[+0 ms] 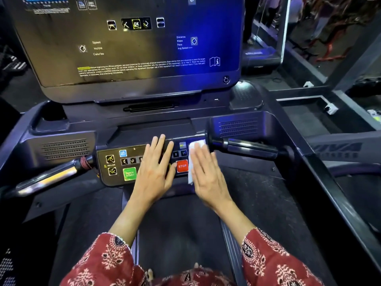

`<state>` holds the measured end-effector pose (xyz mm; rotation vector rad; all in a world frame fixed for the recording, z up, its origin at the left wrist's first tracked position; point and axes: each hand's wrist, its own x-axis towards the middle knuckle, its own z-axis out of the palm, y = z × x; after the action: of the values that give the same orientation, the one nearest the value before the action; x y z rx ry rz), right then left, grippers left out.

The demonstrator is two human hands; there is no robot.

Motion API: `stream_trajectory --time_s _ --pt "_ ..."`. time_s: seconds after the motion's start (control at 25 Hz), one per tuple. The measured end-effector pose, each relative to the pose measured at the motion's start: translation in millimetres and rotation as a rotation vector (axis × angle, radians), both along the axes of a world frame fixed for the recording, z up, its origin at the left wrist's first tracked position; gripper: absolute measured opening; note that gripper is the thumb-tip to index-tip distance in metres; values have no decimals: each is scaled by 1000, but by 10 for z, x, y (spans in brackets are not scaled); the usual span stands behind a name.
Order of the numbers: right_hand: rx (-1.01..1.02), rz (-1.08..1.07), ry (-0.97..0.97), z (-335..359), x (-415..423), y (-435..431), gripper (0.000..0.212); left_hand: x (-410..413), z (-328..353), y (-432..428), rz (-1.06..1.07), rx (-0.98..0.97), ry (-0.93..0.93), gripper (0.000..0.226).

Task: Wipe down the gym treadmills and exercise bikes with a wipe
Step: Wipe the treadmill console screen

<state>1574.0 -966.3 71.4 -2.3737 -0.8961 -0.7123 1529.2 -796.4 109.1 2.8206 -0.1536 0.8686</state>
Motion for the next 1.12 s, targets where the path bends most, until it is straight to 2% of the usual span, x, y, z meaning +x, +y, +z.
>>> stream_trajectory --time_s 0.08,0.2,0.4,0.6,0.68,0.8,0.88,0.96,1.04,1.12 --pt "-11 27 -7 -96 -61 -33 50 -58 -25 17 -7 13 10 54" --pt "77 -44 118 -119 -195 87 51 -201 -91 98 12 29 10 56" --pt "-59 70 -18 0 -161 375 46 -475 -200 332 81 60 11 53" --pt "78 -69 187 -68 -481 511 51 -654 -301 526 157 22 4 52" --pt "53 42 190 -50 -563 644 53 -665 -327 579 136 18 -4 51" --pt "-86 136 64 50 -452 728 58 -670 -326 663 134 9 -18 50" --pt "-73 49 47 23 -407 680 53 -707 -329 726 154 -8 -20 51" --pt "33 -29 148 -5 -536 719 51 -753 -333 802 163 -15 -22 51" --pt "31 66 146 -15 -665 857 51 -793 -346 873 161 -8 -24 51" --pt "-86 195 64 21 -663 1000 54 -827 -353 937 163 -12 -32 51"
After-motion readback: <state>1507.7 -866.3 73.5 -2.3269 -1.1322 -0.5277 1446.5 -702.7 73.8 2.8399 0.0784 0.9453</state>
